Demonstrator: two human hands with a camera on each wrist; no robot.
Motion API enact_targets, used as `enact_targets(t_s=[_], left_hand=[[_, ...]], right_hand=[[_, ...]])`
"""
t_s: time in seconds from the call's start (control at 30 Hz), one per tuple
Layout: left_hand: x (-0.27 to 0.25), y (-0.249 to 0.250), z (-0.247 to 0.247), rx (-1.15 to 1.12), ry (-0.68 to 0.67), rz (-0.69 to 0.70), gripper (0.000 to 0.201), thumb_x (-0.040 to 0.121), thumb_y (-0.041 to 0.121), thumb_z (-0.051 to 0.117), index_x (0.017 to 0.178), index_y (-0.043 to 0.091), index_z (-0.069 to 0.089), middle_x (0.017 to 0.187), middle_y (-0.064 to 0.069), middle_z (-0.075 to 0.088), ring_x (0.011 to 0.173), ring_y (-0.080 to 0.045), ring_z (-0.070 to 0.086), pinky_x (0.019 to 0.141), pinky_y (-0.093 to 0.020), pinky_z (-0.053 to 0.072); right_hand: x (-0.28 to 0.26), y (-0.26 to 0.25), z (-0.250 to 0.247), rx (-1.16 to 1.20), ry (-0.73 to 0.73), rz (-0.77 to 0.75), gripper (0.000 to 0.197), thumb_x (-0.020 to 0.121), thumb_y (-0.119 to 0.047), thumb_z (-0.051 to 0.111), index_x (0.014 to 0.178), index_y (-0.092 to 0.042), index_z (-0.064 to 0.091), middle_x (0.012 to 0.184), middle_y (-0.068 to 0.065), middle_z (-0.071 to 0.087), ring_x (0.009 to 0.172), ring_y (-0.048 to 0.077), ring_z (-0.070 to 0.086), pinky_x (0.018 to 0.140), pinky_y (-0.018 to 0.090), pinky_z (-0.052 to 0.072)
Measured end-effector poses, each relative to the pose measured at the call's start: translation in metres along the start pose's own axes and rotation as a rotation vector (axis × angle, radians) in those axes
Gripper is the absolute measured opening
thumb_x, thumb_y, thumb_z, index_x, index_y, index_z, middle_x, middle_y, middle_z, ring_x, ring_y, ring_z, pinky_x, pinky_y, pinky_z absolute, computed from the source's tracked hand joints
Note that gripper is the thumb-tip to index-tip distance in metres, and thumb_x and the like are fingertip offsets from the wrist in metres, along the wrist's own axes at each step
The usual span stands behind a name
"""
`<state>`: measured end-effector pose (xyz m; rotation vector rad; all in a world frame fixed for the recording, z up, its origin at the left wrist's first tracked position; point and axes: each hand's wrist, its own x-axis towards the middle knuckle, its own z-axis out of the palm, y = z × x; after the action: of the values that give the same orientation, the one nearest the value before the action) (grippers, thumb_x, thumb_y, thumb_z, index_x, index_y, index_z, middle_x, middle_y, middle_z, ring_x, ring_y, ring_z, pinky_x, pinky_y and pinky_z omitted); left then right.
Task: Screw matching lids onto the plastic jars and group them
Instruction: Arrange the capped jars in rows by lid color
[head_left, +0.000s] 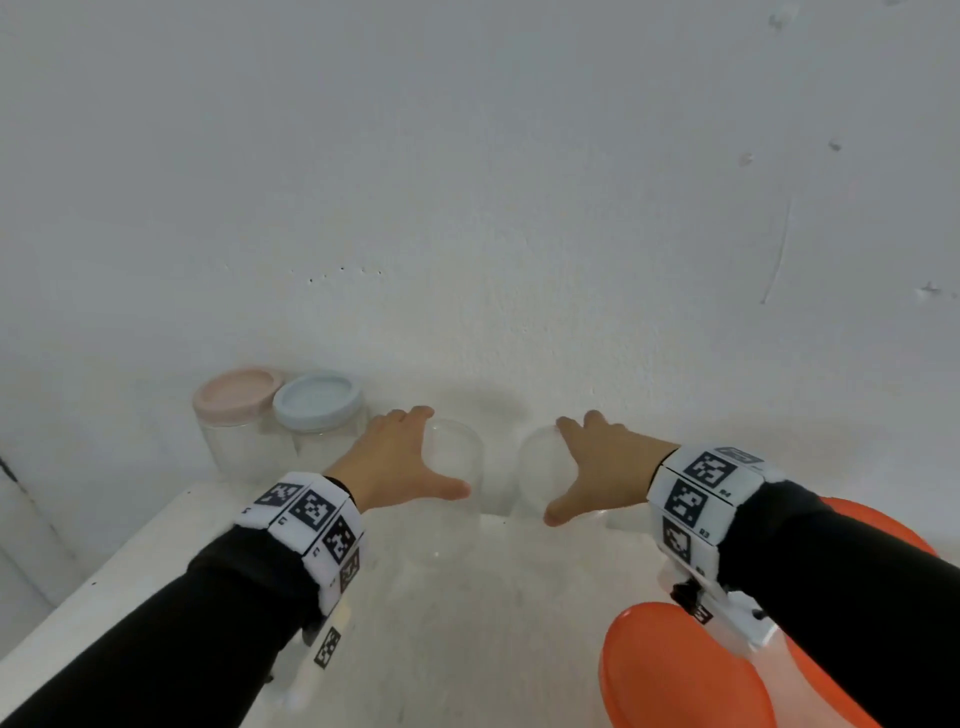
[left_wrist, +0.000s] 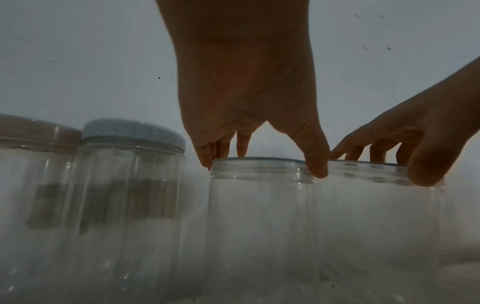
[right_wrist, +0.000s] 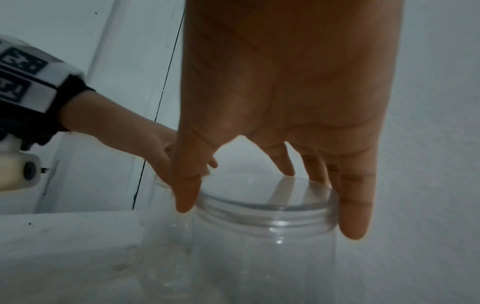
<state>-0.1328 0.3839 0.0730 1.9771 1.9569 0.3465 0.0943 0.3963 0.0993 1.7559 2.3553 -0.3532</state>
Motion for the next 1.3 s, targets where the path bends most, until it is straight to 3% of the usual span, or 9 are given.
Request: enact_targets(t_s=[0.5, 0.77, 1.03, 1.1, 1.23, 1.3], left_hand=[[0.03, -0.028, 0.001, 0.064, 0.024, -0.039, 0.1, 0.072, 0.056, 0.074, 0.15, 0.018, 0.022, 0.147, -0.006, 0.035, 0.135, -0.022, 0.032, 0.106, -0.036, 0.035], [0.036, -0.03, 0.003, 0.112, -0.021, -0.055, 0.092, 0.08, 0.053, 0.067, 0.151, 0.016, 0.023, 0.15, -0.006, 0.031, 0.138, -0.023, 0.028, 0.109, -0.036, 0.033], [0.04, -0.029, 0.001, 0.117, -0.069, -0.04, 0.08, 0.084, 0.049, 0.065, 0.147, 0.015, 0.03, 0.138, -0.003, 0.041, 0.126, -0.021, 0.041, 0.093, -0.026, 0.034], [0.04, -0.028, 0.001, 0.118, -0.075, -0.033, 0.076, 0.085, 0.047, 0.065, 0.146, 0.015, 0.033, 0.137, -0.004, 0.041, 0.125, -0.022, 0.041, 0.09, -0.026, 0.034], [0.03, -0.023, 0.004, 0.167, -0.041, -0.018, 0.082, 0.088, 0.046, 0.062, 0.151, 0.011, 0.021, 0.158, -0.008, 0.019, 0.144, -0.022, 0.022, 0.112, -0.031, 0.024], [0.019, -0.02, 0.004, 0.153, -0.003, 0.008, 0.084, 0.089, 0.046, 0.06, 0.152, 0.009, 0.017, 0.16, -0.007, 0.014, 0.146, -0.021, 0.018, 0.115, -0.031, 0.02]], right_hand=[[0.048, -0.046, 0.011, 0.08, 0.054, -0.024, 0.089, 0.076, -0.057, 0.07, 0.142, -0.012, 0.03, 0.134, 0.01, 0.032, 0.121, 0.028, 0.041, 0.079, 0.031, 0.038], [0.051, -0.049, 0.011, 0.125, 0.064, -0.01, 0.086, 0.078, -0.056, 0.069, 0.14, -0.01, 0.031, 0.133, 0.011, 0.031, 0.117, 0.028, 0.045, 0.086, 0.033, 0.045], [0.05, -0.05, 0.01, 0.089, 0.062, -0.051, 0.088, 0.079, -0.059, 0.066, 0.143, -0.013, 0.028, 0.135, 0.008, 0.033, 0.112, 0.027, 0.052, 0.082, 0.032, 0.045], [0.048, -0.052, 0.01, 0.053, 0.077, -0.046, 0.09, 0.079, -0.061, 0.065, 0.144, -0.012, 0.027, 0.136, 0.009, 0.034, 0.114, 0.028, 0.05, 0.086, 0.034, 0.046], [0.033, -0.046, 0.0, 0.001, 0.097, -0.06, 0.092, 0.079, -0.063, 0.064, 0.145, -0.013, 0.025, 0.137, 0.009, 0.034, 0.118, 0.03, 0.047, 0.084, 0.033, 0.04], [0.02, -0.037, -0.01, -0.003, 0.109, -0.088, 0.087, 0.082, -0.061, 0.063, 0.144, -0.012, 0.027, 0.137, 0.009, 0.036, 0.117, 0.029, 0.048, 0.088, 0.034, 0.043]])
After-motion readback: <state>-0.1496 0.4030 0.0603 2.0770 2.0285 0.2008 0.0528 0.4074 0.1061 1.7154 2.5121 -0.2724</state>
